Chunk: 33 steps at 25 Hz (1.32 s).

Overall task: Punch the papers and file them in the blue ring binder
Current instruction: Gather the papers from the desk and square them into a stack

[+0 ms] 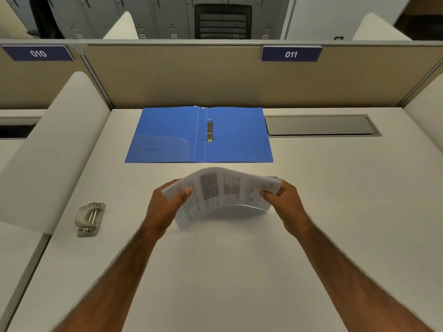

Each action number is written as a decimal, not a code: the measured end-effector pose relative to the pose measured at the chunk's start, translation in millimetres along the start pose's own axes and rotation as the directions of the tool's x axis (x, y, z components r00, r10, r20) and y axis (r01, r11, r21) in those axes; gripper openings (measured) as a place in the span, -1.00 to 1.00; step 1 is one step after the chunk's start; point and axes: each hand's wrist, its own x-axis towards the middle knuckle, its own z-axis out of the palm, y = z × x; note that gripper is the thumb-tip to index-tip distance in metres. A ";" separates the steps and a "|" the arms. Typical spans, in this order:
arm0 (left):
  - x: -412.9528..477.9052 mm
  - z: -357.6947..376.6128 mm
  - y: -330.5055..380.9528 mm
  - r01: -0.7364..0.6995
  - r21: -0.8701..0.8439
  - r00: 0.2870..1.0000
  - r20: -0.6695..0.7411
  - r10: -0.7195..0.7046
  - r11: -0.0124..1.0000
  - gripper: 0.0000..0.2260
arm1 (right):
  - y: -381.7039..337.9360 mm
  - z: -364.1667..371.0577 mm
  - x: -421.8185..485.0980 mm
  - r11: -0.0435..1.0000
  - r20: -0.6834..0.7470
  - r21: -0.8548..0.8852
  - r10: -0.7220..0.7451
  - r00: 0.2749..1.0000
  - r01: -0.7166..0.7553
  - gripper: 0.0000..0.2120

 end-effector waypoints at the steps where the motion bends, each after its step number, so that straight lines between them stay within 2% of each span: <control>1: -0.7 5.2 -6.0 0.044 -0.023 0.999 -0.020 -0.044 0.999 -0.87 | 4.3 2.0 -0.9 0.999 -0.026 -0.007 0.035 0.999 -0.035 -0.68; 3: 0.8 11.7 -11.5 0.068 -0.065 0.995 -0.073 -0.073 0.996 -0.87 | 5.1 5.5 -0.6 0.998 -0.076 -0.015 0.062 0.995 -0.063 -0.68; 5: 4.1 11.5 -6.7 0.012 -0.068 0.995 -0.099 -0.019 0.998 -0.88 | -4.9 6.6 1.2 1.000 -0.106 -0.019 0.023 0.994 -0.025 -0.67; 10: 11.8 0.0 -1.8 -0.074 -0.054 0.993 -0.099 0.069 0.996 -0.79 | -19.1 1.4 3.4 0.997 -0.084 -0.040 -0.075 0.994 0.072 -0.67; 12: 9.6 3.4 -12.9 -0.014 -0.054 0.997 -0.078 0.010 0.998 -0.84 | -9.1 2.0 0.0 0.998 -0.061 -0.047 -0.048 0.997 0.045 -0.65; 14: 6.1 9.9 -21.3 0.081 -0.064 0.990 -0.111 -0.088 0.995 -0.85 | -0.9 5.9 -3.6 0.999 -0.068 -0.051 -0.004 0.998 0.001 -0.60; 16: 6.4 13.8 -24.6 0.110 -0.084 0.982 -0.146 -0.122 0.990 -0.84 | -1.3 10.2 -4.3 0.998 -0.100 -0.063 0.018 0.995 -0.025 -0.54; 19: 10.4 11.8 -19.8 0.059 -0.102 0.986 -0.151 -0.075 0.993 -0.82 | -5.0 12.3 -1.4 0.997 -0.119 -0.082 -0.014 0.993 0.005 -0.60; 23: 7.4 13.1 -23.1 0.113 -0.091 0.981 -0.149 -0.126 0.989 -0.82 | -0.1 13.1 -6.7 0.996 -0.071 -0.088 0.003 0.997 -0.009 -0.59; 26: 7.1 12.5 -25.8 0.092 -0.093 0.981 -0.163 -0.106 0.991 -0.84 | 2.9 13.5 -8.8 0.995 -0.105 -0.095 0.006 0.995 -0.016 -0.72; 30: 5.5 16.3 -26.6 0.122 -0.103 0.978 -0.156 -0.138 0.987 -0.82 | 11.6 13.3 -10.5 0.993 -0.078 -0.097 0.059 0.995 -0.066 -0.64; 33: 7.5 12.7 -13.4 0.085 -0.005 0.983 -0.162 -0.085 0.996 -0.85 | 2.2 5.5 -7.3 0.991 -0.129 -0.132 0.020 0.991 -0.038 -0.77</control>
